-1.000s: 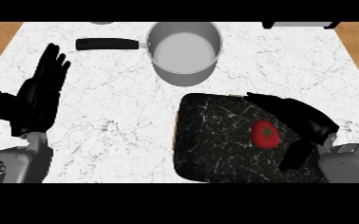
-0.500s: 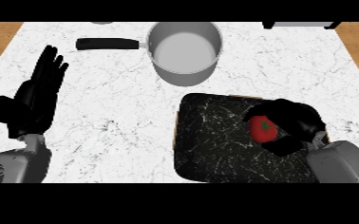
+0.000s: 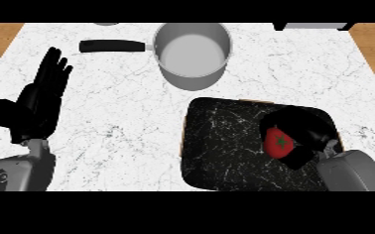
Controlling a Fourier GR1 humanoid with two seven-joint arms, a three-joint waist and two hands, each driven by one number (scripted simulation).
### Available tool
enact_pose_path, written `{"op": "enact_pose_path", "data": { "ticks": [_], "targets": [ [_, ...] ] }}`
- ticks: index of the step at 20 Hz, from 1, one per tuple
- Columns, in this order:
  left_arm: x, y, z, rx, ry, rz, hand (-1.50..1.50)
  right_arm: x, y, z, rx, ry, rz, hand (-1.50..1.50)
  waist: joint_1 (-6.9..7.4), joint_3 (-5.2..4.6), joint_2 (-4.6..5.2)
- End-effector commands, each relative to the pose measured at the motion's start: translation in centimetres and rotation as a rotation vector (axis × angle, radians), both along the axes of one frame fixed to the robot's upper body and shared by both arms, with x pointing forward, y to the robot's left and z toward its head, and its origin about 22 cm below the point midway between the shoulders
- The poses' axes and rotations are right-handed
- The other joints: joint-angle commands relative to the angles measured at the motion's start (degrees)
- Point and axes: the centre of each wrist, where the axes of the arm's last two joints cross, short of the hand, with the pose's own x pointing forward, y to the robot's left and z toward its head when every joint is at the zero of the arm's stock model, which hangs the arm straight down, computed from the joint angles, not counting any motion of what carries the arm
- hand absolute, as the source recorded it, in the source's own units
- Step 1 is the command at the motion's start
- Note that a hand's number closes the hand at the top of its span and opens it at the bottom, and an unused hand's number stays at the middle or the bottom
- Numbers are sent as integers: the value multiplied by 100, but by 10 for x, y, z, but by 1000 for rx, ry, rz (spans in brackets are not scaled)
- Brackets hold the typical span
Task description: Pick the tomato from the tray and place it in the pot
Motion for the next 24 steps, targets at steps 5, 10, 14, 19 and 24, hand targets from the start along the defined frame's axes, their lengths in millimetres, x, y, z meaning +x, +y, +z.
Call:
{"op": "enact_pose_path", "data": {
  "ticks": [5,10,14,19,24],
  "targets": [
    [7,-9,5,14,-15,-55,0,-17,173,9,34,-39,-45,150,474,-22,49],
    [12,-31,5,1,-17,-127,0,-20,200,16,-12,-100,-136,150,711,-10,87],
    [14,-33,7,12,-8,-148,0,-18,215,45,78,-227,-273,150,841,4,34],
    [16,-35,4,-1,6,-149,0,-18,229,88,281,-434,-484,150,847,0,-24],
    [20,-36,5,10,4,-134,0,-24,257,125,376,-632,-633,150,788,-21,-45]
  ]
}}
